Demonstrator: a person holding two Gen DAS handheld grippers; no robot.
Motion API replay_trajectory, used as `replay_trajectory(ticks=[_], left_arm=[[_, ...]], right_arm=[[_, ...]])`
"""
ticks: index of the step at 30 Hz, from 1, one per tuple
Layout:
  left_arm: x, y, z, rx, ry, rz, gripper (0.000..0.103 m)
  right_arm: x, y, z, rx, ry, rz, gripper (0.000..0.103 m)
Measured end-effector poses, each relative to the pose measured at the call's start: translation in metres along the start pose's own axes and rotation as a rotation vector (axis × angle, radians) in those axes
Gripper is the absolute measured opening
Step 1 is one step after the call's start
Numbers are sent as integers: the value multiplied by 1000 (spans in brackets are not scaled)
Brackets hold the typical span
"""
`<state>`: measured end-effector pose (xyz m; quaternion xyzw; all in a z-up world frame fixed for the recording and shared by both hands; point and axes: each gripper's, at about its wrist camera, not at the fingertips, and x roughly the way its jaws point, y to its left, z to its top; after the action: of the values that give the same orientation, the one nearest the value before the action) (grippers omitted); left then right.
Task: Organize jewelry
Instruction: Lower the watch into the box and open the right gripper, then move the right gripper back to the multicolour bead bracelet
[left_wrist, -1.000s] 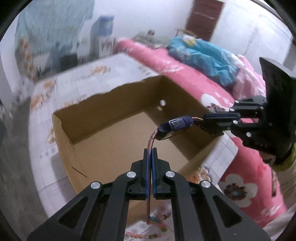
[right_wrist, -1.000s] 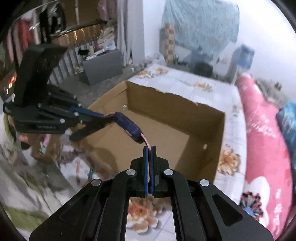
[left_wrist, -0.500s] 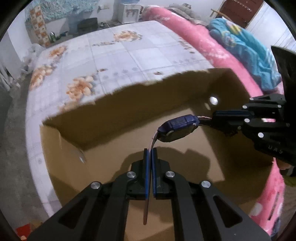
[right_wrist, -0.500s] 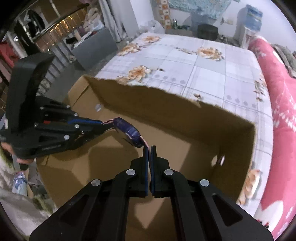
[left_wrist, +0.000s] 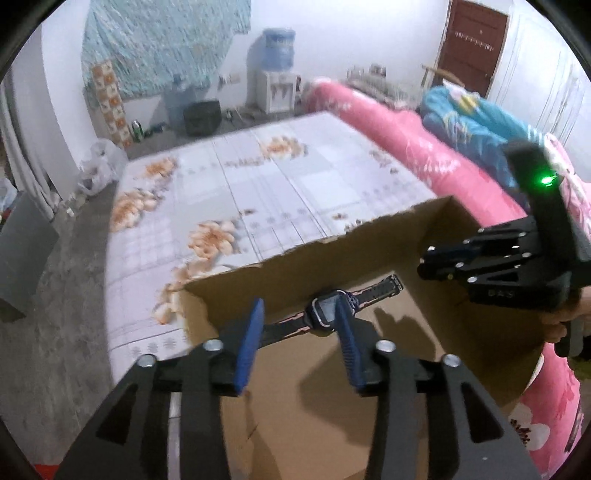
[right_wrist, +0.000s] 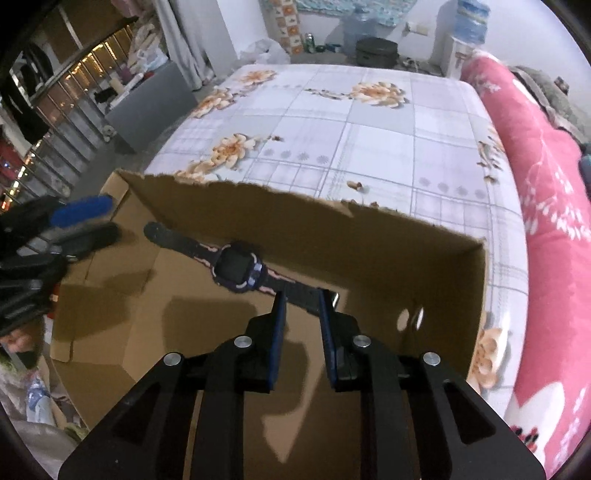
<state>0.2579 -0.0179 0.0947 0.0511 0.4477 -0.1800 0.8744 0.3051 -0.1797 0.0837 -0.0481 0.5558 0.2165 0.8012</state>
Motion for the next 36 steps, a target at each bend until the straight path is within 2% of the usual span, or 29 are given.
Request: replay_trajectory(ticks=[2, 9, 13, 16, 20, 22, 24, 26, 28, 32, 36], left_arm=[[-19, 5, -9, -6, -34, -6, 59], [-83, 22, -60, -44, -125, -27, 74], [-114, 31, -102, -68, -197, -38, 84], [-114, 34, -131, -75, -179, -33, 88], [-93, 30, -179, -84, -89, -23, 90], [-79, 29, -200, -99, -36, -23, 90], [-63, 27, -219, -118, 11, -19, 90], [-54, 26, -230, -134, 34, -8, 90], [-44, 25, -238, -151, 46, 6, 90], [-31, 17, -240, -131, 44, 27, 90], [-16, 11, -241, -73, 55, 74, 92]], right_arm=[[-6, 3, -1, 2, -13, -7, 21], [-27, 19, -9, 22, -79, -45, 24], [-56, 36, -35, 5, -167, -64, 34], [-82, 49, -72, 17, -251, -33, 42], [-96, 65, -124, 48, -325, 16, 46], [-90, 74, -151, 82, -335, 64, 46], [-69, 81, -178, 138, -304, 93, 46], [-48, 88, -196, 182, -273, 110, 46], [-20, 96, -214, 247, -225, 170, 44], [18, 108, -226, 345, -182, 269, 39], [36, 121, -220, 345, -162, 262, 32]])
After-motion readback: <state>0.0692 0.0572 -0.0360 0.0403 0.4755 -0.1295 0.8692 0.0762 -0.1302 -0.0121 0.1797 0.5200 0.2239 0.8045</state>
